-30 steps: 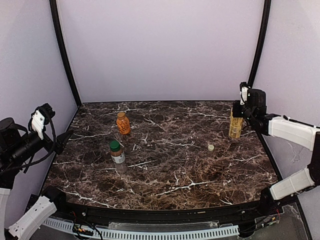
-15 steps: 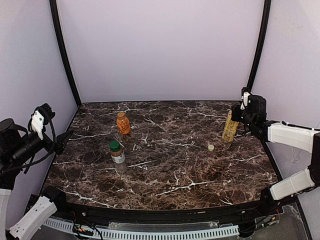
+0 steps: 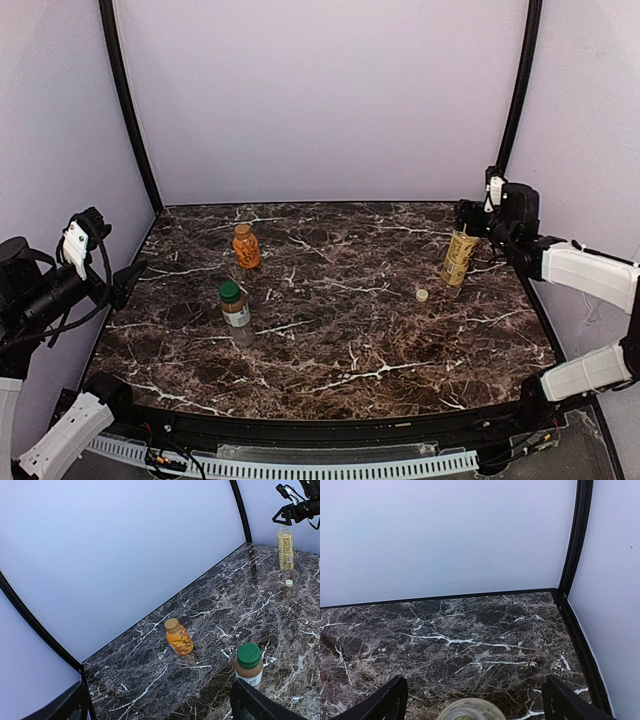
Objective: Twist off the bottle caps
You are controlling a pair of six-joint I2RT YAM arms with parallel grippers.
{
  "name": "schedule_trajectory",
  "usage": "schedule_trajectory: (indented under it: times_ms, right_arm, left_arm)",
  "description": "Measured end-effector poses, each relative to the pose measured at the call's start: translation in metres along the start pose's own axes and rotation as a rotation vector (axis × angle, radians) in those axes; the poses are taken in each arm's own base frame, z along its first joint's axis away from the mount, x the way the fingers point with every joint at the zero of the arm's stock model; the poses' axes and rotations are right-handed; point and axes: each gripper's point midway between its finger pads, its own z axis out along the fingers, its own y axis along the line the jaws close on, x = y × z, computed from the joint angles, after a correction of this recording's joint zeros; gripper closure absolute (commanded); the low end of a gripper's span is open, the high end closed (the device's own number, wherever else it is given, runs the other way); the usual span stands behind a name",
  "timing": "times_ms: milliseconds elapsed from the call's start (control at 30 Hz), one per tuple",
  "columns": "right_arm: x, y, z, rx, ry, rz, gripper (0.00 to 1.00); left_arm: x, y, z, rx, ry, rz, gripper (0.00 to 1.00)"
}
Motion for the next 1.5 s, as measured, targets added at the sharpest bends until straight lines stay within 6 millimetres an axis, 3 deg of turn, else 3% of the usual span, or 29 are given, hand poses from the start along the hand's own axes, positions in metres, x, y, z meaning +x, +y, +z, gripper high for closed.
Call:
schedule_trajectory:
  times_ms: [167,267,400,500,667,767,833,933,1033,1133,1300,1500]
  right_arm:
    - [-0.019,0.004,-0.004,-0.014,-0.022,-0.017,0.05]
    - [-0.042,0.010,-0.007,-0.033,-0.041,-0.013,0.10]
    - [-0.098,0.035,-0.021,-0.131,-0.119,0.041,0.12]
    - [-0.136,0.081,-0.044,-0.281,-0.190,0.061,0.12]
    - [-0.159,0.223,-0.089,-0.680,-0.195,-0.022,0.03]
    - [-0.136,0.301,-0.101,-0.865,-0.126,-0.099,0.02]
    - [-0.101,0.351,-0.110,-0.975,-0.052,-0.172,0.01]
    - [-0.039,0.409,-0.122,-1.084,0.066,-0.275,0.01]
    - [0.013,0.450,-0.137,-1.151,0.144,-0.361,0.01]
    - [0.055,0.482,-0.154,-1.206,0.198,-0.425,0.01]
    - [0.092,0.506,-0.170,-1.247,0.240,-0.475,0.03]
    - [0.114,0.511,-0.155,-1.185,0.290,-0.476,0.12]
  left_arm:
    - [0.000,-0.001,0.000,0.005,-0.002,0.000,0.01]
    - [0.000,-0.001,0.000,0.005,-0.002,-0.001,0.01]
    - [0.002,0.001,0.002,-0.003,0.001,-0.025,0.01]
    - [0.009,0.004,0.006,-0.025,0.014,-0.073,0.01]
    - [0.024,0.013,0.011,-0.080,0.049,-0.178,0.01]
    - [0.026,0.021,0.009,-0.120,0.052,-0.234,0.02]
    - [0.029,0.026,0.009,-0.154,0.057,-0.283,0.03]
    - [0.047,0.036,0.010,-0.230,0.091,-0.380,0.04]
    - [0.077,0.040,0.015,-0.293,0.156,-0.482,0.07]
    - [0.106,0.034,0.026,-0.296,0.217,-0.565,0.08]
    - [0.139,0.017,0.041,-0.261,0.257,-0.681,0.08]
    - [0.137,0.016,0.045,-0.248,0.218,-0.704,0.08]
